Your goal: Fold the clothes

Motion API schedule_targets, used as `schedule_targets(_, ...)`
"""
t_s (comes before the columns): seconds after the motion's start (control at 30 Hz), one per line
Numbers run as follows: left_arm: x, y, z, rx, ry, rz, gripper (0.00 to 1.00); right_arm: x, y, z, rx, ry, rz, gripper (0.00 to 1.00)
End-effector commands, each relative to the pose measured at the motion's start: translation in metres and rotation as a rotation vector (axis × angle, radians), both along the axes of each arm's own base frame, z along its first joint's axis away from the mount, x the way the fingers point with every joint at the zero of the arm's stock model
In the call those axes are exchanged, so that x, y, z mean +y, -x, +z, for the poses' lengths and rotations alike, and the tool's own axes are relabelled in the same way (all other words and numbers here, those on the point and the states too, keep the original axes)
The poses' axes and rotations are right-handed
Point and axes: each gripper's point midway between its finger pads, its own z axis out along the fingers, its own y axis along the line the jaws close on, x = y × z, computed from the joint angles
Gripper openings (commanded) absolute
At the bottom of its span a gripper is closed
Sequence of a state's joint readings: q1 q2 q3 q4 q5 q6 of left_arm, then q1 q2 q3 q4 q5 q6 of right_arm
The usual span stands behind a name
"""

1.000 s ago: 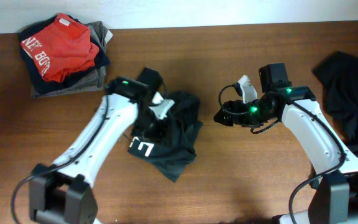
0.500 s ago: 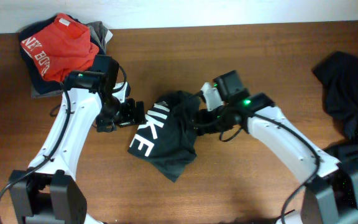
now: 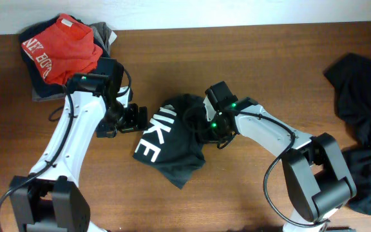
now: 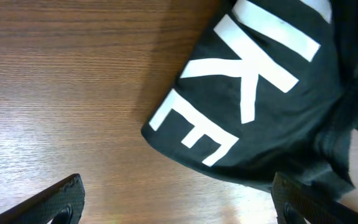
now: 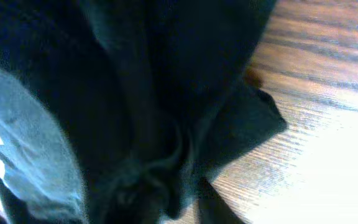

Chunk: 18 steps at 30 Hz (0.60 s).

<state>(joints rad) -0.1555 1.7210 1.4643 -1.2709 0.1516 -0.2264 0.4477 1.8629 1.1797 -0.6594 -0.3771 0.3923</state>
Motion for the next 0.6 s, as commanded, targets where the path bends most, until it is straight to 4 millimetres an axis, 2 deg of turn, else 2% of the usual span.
schedule_targets(0.0, 0.005, -0.002, 0.005, -0.023, -0.026, 0.009, 0.96, -0.01, -0.004, -0.003, 0.008, 0.037, -0.058, 0.1)
schedule_targets(0.27, 0.005, -0.003, 0.005, -0.023, -0.026, 0.009, 0.96, -0.067, -0.006, 0.001, 0.063, 0.237, -0.169, 0.09)
schedule_targets(0.33, 0.005, -0.003, 0.005, -0.026, -0.025, 0.009, 0.96, -0.074, -0.006, 0.006, 0.075, 0.245, -0.175, 0.15)
schedule_targets(0.37, 0.005, -0.004, 0.005, -0.028, -0.025, 0.009, 0.97, -0.077, -0.007, 0.01, 0.076, 0.247, -0.168, 0.22)
schedule_targets(0.43, 0.005, -0.004, 0.005, -0.03, -0.024, 0.009, 0.97, -0.082, -0.008, 0.018, 0.074, 0.268, -0.155, 0.47)
schedule_targets(0.47, 0.005, -0.004, 0.005, -0.03, -0.024, 0.009, 0.97, -0.087, -0.009, 0.023, 0.071, 0.297, -0.16, 0.51)
schedule_targets(0.57, 0.005, -0.004, 0.005, -0.029, -0.024, 0.009, 0.97, -0.11, -0.013, 0.043, 0.069, 0.417, -0.212, 0.52)
